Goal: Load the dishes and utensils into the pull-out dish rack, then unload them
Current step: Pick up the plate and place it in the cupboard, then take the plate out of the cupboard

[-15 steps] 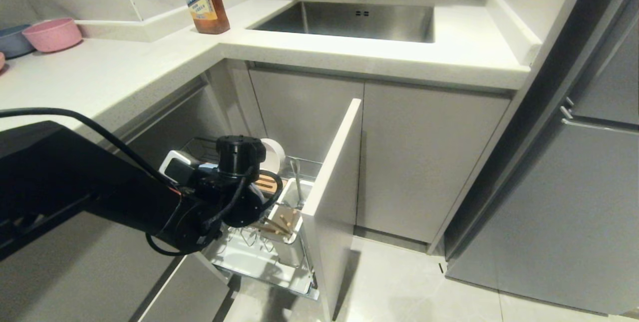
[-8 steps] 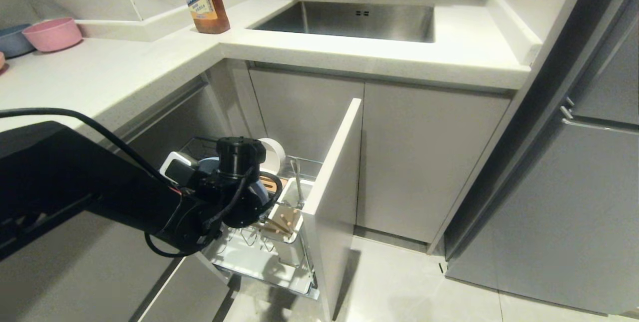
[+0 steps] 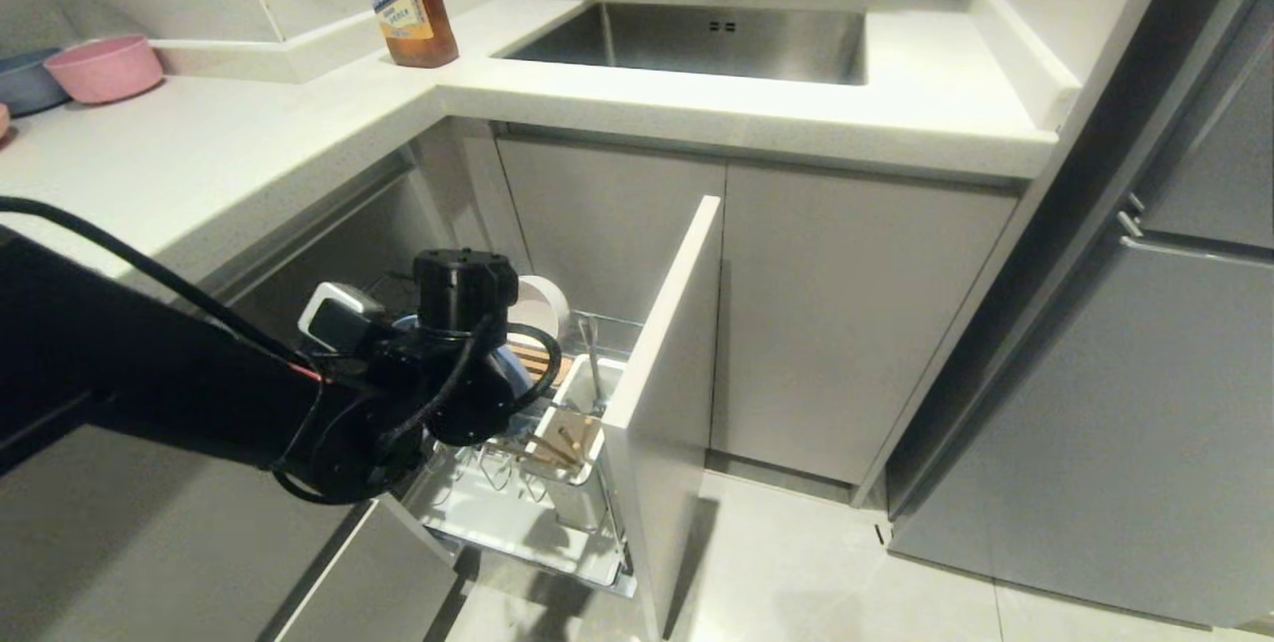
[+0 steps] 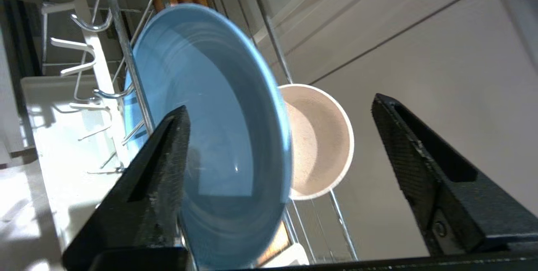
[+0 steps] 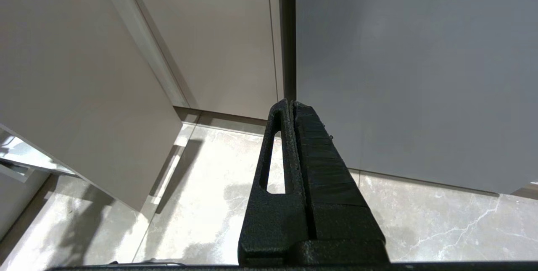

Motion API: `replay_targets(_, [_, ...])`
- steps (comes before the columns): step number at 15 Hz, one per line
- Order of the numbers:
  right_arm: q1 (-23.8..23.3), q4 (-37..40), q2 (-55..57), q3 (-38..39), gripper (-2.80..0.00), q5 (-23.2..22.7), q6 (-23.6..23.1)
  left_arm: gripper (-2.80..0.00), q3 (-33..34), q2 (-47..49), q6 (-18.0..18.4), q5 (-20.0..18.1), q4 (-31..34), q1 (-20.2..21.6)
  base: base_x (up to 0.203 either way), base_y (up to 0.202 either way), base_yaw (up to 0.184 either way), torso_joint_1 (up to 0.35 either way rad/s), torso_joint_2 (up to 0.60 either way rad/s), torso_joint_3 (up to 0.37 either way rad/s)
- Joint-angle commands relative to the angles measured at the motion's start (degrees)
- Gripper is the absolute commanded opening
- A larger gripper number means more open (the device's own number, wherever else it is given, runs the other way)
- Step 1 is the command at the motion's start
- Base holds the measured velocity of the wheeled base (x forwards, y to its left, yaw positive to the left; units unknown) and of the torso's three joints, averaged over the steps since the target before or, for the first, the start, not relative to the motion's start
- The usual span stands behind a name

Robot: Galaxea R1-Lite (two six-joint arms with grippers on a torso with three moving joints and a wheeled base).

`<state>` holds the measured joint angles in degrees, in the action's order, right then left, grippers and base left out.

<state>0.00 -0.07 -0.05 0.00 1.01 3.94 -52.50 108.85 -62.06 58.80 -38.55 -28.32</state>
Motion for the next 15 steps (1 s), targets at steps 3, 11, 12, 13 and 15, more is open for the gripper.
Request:
replay_targets(3, [0.0, 0.0, 0.0, 0.0, -2.80, 0.0, 0.0, 0.00, -0.8, -8.9, -0.4, -0.1, 5.8, -2.5, 0.000, 0.000, 0.000, 0.000, 0.00, 0.000])
replay_targets(11, [0.0, 0.0, 0.0, 0.0, -2.80, 0.0, 0.0, -2.80, -5.2, -25.0, 0.1, -2.5, 28.9, -8.5, 0.000, 0.000, 0.000, 0.000, 0.00, 0.000])
replay_targets(12, [0.0, 0.0, 0.0, 0.0, -2.80, 0.0, 0.0, -2.80, -6.9, -27.8, 1.0, -2.6, 33.2, -8.9, 0.000, 0.000, 0.000, 0.000, 0.00, 0.000])
replay_targets(13, [0.0, 0.0, 0.0, 0.0, -2.80, 0.0, 0.0, -2.80, -9.1, -31.0, 2.6, -2.6, 37.1, -9.3, 0.000, 0.000, 0.000, 0.000, 0.00, 0.000])
replay_targets(15, [0.0, 0.0, 0.0, 0.0, -2.80, 0.0, 0.0, -2.80, -13.3, -37.1, 8.0, -2.6, 42.6, -9.8, 0.000, 0.000, 0.000, 0.000, 0.00, 0.000])
